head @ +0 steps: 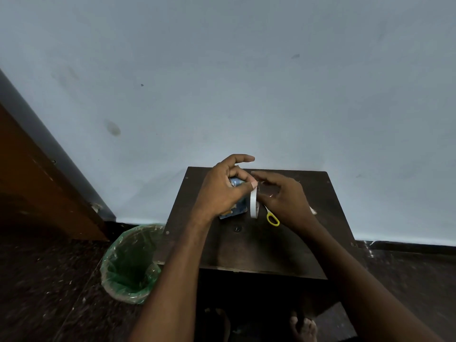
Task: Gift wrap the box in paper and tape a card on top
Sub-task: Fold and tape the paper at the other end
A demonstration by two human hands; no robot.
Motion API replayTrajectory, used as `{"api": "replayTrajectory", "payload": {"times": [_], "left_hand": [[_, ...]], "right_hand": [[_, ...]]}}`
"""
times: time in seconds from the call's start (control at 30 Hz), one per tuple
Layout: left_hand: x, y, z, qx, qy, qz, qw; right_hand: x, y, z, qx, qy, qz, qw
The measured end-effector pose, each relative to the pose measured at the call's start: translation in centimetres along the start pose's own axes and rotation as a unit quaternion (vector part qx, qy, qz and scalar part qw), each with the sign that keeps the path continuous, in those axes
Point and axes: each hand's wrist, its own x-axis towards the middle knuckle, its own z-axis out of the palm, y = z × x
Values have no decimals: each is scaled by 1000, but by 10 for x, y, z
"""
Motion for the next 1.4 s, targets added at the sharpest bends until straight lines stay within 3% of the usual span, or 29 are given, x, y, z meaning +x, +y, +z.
{"api": "replayTrajectory", "payload": {"times": [0.13,0.43,0.83,1.0,1.17,1.23,1.3,1.4], "left_hand": [[-2,1,-2,-38,8,-11,999],[0,4,-3,-104,55,-37,992],[3,2,6,-16,57,-36,998],[3,-6,5,50,77,-3,996],[1,-3,-8,40,91,8,995],[2,-6,-12,47,86,14,995],[3,-9,-14,64,79,6,995],[5,-12,-15,61,71,-8,996]], "right_hand": [[-5,0,6,58,5,26,998],[-4,1,8,-4,37,-1,999],[-6,-1,7,-64,174,-121,975],[-2,2,2,-149,91,-112,978],[2,19,4,-246,-60,-25,967],[4,21,11,-257,-86,12,962],[4,15,15,-216,-34,21,975],[6,-10,10,-65,114,-13,991]]}}
